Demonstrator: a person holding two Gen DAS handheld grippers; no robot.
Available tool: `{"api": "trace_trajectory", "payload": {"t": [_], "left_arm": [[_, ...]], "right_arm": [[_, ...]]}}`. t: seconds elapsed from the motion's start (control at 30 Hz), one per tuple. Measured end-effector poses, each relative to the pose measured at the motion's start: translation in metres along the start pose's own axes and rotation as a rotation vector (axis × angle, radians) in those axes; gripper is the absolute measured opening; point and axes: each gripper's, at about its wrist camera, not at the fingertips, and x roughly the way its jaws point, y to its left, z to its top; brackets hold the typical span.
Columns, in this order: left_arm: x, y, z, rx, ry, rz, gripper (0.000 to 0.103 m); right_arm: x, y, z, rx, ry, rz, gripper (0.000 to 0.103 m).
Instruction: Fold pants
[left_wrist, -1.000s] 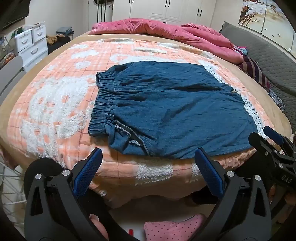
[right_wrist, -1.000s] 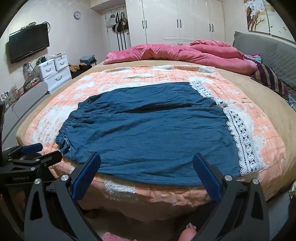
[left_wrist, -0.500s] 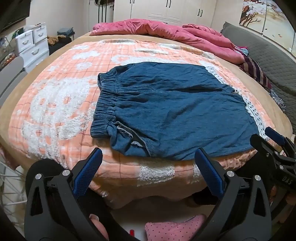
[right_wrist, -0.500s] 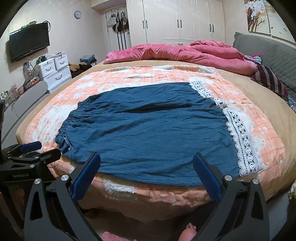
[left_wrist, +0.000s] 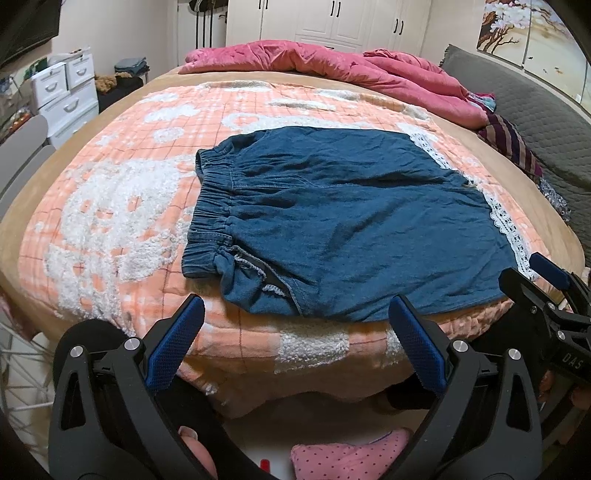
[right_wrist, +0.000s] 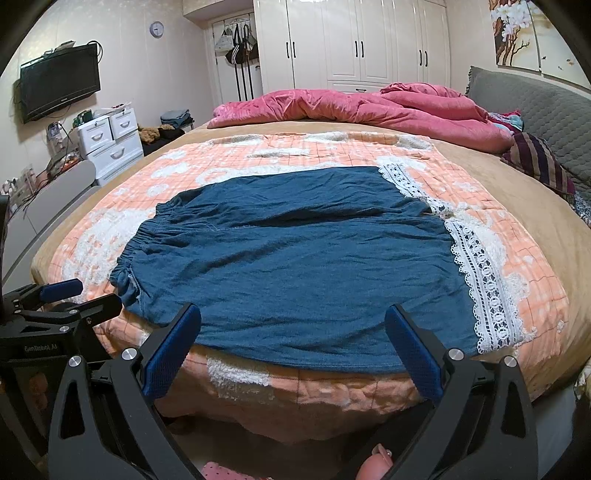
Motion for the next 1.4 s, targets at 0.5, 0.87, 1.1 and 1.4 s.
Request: {"api": "trace_trajectory", "payload": {"t": [0.5,0.87,1.1,1.4], "left_arm": [[0.000,0.003,0.000,-0.006,-0.006,0.000,0.094],[0.004,0.004,0.000,-0.008,0.001,-0.005,0.094],[0.012,0.006,0.002,-0.011,0.010,-0.008,0.094],[0.029,0.012,0.013,-0.017,0.021,-0.011,0.094]], "right_arm": [[0.000,-0.001,0.001,0.000,0.000,-0.001,0.099],[0.007,-0.001,0.000,-0.004,0.011,0.000,0.099],[0.016,0.002,0.000,-0.008,0.023,0.001,0.099],[0.041,-0.004,0.009,-0.010,0.051,-0.002,0.099]]}}
